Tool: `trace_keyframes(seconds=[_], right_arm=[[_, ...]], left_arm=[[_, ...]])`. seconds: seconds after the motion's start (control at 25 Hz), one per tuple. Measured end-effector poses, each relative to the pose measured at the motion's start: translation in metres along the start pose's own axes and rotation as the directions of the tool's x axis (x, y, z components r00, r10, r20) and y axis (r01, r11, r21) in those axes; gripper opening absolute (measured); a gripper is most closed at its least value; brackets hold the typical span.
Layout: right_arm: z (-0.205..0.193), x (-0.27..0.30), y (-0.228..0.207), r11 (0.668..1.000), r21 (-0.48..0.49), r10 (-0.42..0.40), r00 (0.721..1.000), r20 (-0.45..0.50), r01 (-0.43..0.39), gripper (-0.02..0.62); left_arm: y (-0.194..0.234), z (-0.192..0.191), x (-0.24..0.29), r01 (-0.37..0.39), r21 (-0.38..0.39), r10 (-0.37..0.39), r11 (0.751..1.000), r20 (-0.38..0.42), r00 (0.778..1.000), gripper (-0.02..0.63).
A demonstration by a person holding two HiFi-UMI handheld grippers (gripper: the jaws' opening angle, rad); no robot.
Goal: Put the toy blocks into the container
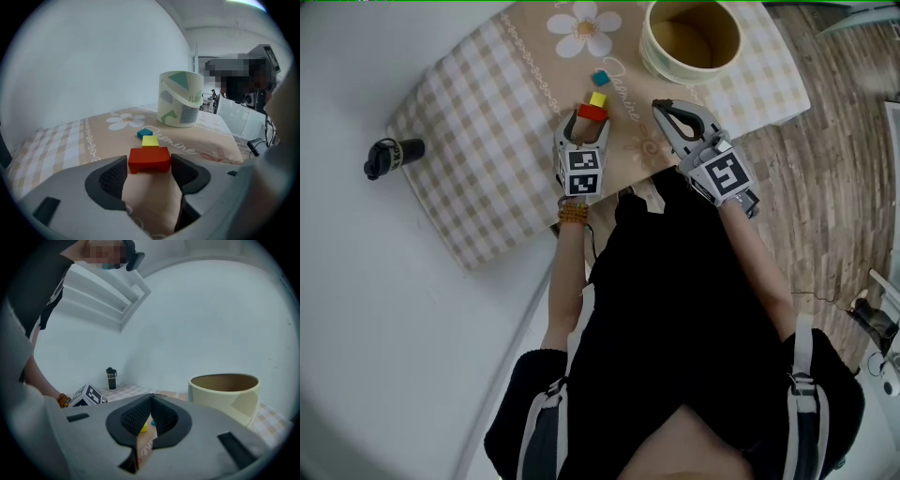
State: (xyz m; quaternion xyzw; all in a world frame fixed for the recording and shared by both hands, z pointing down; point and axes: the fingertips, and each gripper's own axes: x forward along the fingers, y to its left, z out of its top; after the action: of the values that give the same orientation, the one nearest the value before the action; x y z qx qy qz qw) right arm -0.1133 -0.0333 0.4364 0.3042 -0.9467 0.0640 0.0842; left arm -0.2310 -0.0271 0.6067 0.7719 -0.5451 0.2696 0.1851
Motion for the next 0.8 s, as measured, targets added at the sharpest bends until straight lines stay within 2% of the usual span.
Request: trace_keyframes(seconds=[0.04,0.28,0.4,0.48,0.56,0.64,0.72,0.8], right_arm=[[-0.001,0.001,0.000,1.000,0.003,0.003,1.000,0.001,-0.003,0.000],[-0.004,0.001,0.000,0.999,-0.006,0.037,0.999,-0.008,-0.037,0.000],[-0.009,0.001,0.003,0.996,-0.004,0.094,0.995,-0.020,-0.094,0.002],[-0.012,0.001,0.010,0.984,0.007,0.178,0.984,-0.032,-0.177,0.013],[-0.013,-0.002,0.022,0.958,0.014,0.288,0.957,-0.033,-0.287,0.125],[-0.013,-0.008,0.037,0.915,-0.016,0.402,0.915,-0.035,-0.402,0.189],[-0.015,-0.018,0.053,0.859,-0.059,0.506,0.861,-0.058,-0.508,0.244],[-0.016,-0.028,0.064,0.805,-0.079,0.583,0.809,-0.078,-0.587,0.305]], left_arm=[[-0.001,0.001,0.000,0.002,0.005,-0.002,1.000,0.001,1.000,0.297],[-0.006,0.011,-0.012,0.041,0.041,-0.043,0.998,0.038,0.998,0.290],[-0.015,0.024,-0.027,0.114,0.069,-0.120,0.991,0.092,0.988,0.287],[-0.025,0.039,-0.044,0.180,0.107,-0.195,0.978,0.158,0.968,0.287],[-0.040,0.056,-0.064,0.261,0.161,-0.292,0.952,0.223,0.930,0.287],[-0.057,0.069,-0.083,0.343,0.222,-0.394,0.913,0.263,0.881,0.287],[-0.074,0.081,-0.102,0.432,0.270,-0.500,0.861,0.290,0.816,0.288],[-0.091,0.092,-0.122,0.525,0.303,-0.604,0.795,0.310,0.735,0.288]])
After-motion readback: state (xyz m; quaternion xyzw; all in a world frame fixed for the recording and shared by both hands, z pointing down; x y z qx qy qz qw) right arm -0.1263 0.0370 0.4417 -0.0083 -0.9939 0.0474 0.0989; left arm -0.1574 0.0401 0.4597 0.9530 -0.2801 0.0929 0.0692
